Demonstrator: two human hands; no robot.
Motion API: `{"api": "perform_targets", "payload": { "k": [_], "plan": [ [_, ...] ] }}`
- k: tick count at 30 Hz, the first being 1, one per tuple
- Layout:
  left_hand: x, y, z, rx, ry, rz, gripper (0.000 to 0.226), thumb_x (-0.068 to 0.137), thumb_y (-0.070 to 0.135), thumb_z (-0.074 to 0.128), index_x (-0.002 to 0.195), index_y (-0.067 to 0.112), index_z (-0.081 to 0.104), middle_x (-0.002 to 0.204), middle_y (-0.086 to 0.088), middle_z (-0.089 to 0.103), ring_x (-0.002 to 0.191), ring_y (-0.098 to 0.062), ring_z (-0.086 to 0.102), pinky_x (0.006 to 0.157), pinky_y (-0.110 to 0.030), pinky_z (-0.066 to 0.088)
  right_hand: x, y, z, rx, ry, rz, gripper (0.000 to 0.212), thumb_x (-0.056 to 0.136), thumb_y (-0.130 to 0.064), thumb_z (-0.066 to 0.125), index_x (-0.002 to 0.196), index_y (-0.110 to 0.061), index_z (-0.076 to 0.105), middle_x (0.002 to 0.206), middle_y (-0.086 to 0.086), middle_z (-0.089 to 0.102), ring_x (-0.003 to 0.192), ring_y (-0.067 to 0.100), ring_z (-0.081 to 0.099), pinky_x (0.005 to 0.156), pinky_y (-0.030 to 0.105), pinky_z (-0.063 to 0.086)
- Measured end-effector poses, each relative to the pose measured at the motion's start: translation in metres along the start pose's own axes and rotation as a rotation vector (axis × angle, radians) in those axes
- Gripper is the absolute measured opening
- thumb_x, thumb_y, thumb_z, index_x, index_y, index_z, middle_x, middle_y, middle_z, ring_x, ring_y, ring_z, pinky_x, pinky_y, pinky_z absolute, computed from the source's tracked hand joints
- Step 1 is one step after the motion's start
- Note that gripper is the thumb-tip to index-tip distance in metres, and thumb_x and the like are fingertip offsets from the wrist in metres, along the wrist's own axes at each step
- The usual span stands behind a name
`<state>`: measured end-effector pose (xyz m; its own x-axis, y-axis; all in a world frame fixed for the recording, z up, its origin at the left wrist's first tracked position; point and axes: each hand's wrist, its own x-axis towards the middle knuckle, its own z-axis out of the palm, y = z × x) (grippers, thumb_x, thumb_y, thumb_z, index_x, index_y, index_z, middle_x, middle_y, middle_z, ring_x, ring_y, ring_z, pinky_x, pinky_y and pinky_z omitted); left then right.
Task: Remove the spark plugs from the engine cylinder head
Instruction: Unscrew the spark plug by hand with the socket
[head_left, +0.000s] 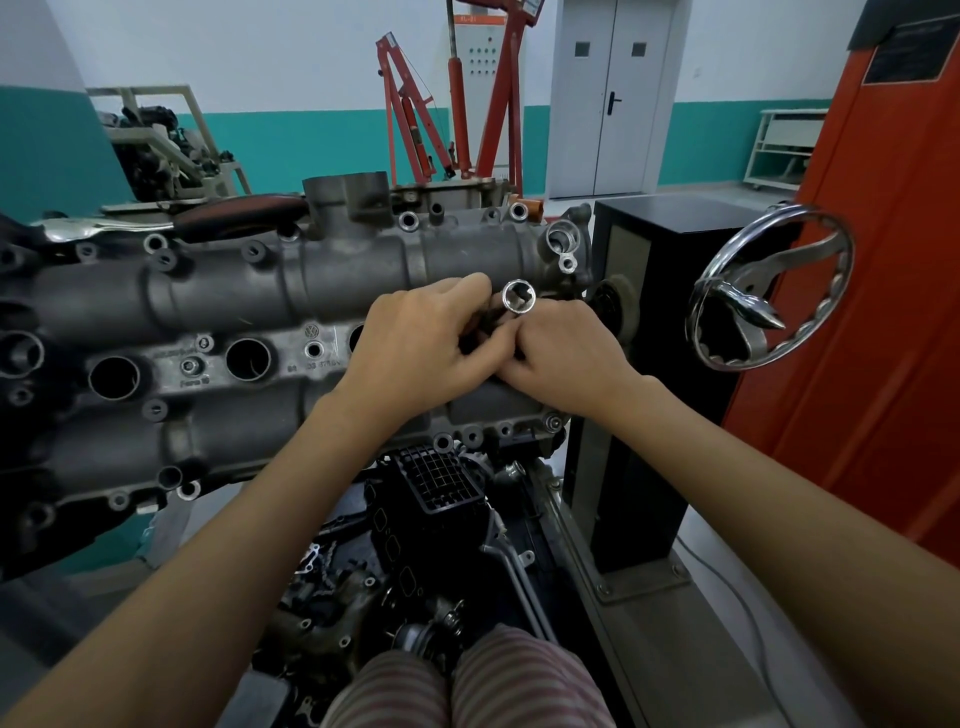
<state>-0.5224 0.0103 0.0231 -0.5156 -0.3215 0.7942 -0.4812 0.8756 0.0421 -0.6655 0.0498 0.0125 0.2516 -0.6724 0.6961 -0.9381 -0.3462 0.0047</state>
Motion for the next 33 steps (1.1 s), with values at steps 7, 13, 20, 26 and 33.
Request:
{"api": "perform_targets", "payload": {
  "k": [7,13,20,26,33],
  "plan": [
    [0.0,0.0007,0.0012,-0.001,0.015,0.007,0.035,0.083,0.038,0.041,0.069,0.007,0.051,0.06,0.0,0.052,0.051,-0.024,0.05,0.045,-0.031,0.038,0.001,-0.0002,-0.0011,0.028,-0.028,-0.008,0.043,0.078,-0.042,0.032,0.078,-0.008,0.058,0.062,0.003,0.059,0.053,0.023,0.055,0.042,0.021,0.019],
    [-0.0005,-0.0028,0.0021,0.0,0.035,0.035,0.046,0.088,0.041,0.048,0.059,0.005,0.056,0.051,-0.005,0.055,0.046,-0.024,0.051,0.042,-0.032,0.039,0.0022,0.0008,-0.0007,0.038,-0.012,0.041,0.029,0.083,-0.033,0.051,0.08,-0.01,0.068,0.067,0.01,0.066,0.062,0.029,0.061,0.05,0.027,0.036],
    [-0.0004,0.0013,-0.0005,-0.033,0.02,0.019,0.043,0.084,0.041,0.043,0.065,0.003,0.052,0.057,-0.003,0.052,0.051,-0.025,0.05,0.046,-0.039,0.041,0.0002,-0.0004,-0.0006,0.03,-0.007,-0.003,0.047,0.078,-0.041,0.033,0.085,-0.007,0.063,0.072,0.007,0.065,0.063,0.026,0.061,0.053,0.023,0.032],
    [-0.0002,0.0018,-0.001,-0.017,0.018,0.047,0.038,0.086,0.038,0.042,0.068,0.005,0.052,0.06,-0.002,0.054,0.051,-0.026,0.052,0.044,-0.034,0.04,0.0008,-0.0004,0.0006,0.02,-0.026,0.018,0.046,0.077,-0.045,0.032,0.079,-0.008,0.06,0.064,0.006,0.062,0.056,0.025,0.058,0.051,0.024,0.029],
    [-0.0008,-0.0019,0.0015,-0.009,0.029,0.049,0.051,0.087,0.044,0.045,0.058,0.003,0.054,0.05,-0.006,0.052,0.045,-0.023,0.049,0.041,-0.033,0.038,0.0015,-0.0013,-0.0006,0.047,-0.004,0.054,0.021,0.081,-0.025,0.056,0.08,-0.009,0.068,0.067,0.011,0.066,0.063,0.032,0.06,0.052,0.029,0.037]
  ]
}}
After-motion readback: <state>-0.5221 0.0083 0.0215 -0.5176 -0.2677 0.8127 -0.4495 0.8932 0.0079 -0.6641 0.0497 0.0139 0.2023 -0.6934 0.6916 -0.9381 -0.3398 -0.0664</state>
